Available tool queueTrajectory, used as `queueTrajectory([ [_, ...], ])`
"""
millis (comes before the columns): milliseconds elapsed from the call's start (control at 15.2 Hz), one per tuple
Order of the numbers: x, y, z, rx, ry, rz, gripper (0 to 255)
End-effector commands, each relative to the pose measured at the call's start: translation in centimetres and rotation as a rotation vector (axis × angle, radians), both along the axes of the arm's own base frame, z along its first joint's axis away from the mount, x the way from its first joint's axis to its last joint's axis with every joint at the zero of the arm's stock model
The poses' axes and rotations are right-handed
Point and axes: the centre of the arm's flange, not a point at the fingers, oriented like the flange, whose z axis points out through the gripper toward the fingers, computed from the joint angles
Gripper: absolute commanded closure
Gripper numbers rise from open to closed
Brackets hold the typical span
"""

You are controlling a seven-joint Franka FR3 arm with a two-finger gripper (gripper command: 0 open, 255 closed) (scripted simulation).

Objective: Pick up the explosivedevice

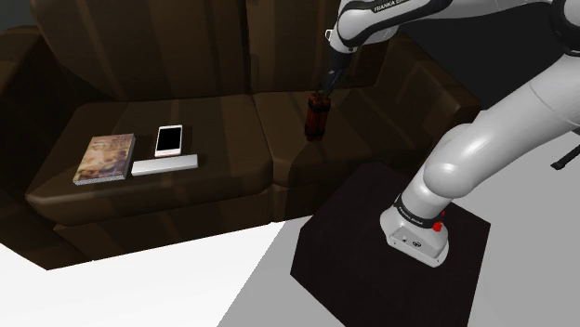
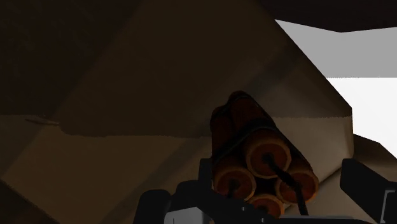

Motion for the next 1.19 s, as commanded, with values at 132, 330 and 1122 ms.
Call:
queueTrajectory([
  [132,0.0,0.0,-0.1,0.0,-0.001,0.0,255],
  [330,0.0,0.0,-0.1,0.0,-0.001,0.0,255],
  [1122,0.0,0.0,4.1,0.0,-0.001,0.0,255],
])
